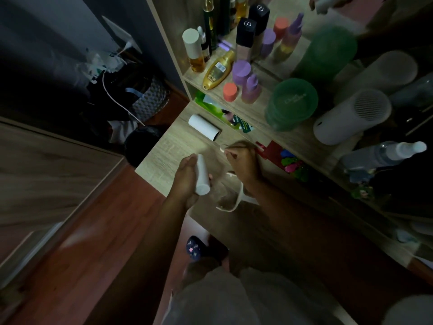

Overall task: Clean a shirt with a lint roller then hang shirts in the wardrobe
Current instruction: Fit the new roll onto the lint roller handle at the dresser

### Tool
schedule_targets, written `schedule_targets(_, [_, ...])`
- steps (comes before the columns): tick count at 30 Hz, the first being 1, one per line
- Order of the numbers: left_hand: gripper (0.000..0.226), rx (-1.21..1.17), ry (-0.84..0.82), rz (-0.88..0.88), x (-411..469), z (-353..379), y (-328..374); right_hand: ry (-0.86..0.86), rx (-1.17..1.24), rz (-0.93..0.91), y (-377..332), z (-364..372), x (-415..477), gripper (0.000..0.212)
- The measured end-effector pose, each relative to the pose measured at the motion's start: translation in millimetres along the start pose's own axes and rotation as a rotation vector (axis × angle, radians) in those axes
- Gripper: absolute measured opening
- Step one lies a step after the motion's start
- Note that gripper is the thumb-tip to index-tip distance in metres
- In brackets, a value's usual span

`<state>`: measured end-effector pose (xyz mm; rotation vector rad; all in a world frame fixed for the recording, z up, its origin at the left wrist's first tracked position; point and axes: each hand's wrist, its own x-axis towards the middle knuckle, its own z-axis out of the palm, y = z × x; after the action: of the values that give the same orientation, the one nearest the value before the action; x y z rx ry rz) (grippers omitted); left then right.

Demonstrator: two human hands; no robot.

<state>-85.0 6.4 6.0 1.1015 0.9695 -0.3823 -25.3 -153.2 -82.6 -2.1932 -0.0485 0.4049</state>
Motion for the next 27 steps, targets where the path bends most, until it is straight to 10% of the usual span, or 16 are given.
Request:
schedule_targets(15, [0.047,-0.281,0.129,-0.033,-4.0,13.3,13.6,0.101,-0.172,-0.071,12.0,18.7,13.9,0.017])
schedule_targets(27, [0.034,-0.332,0.167,0.097,-11.3,21.4,22.1,0.024,0.458,-0.005,-48.6,-2.7,-64.4,0.017])
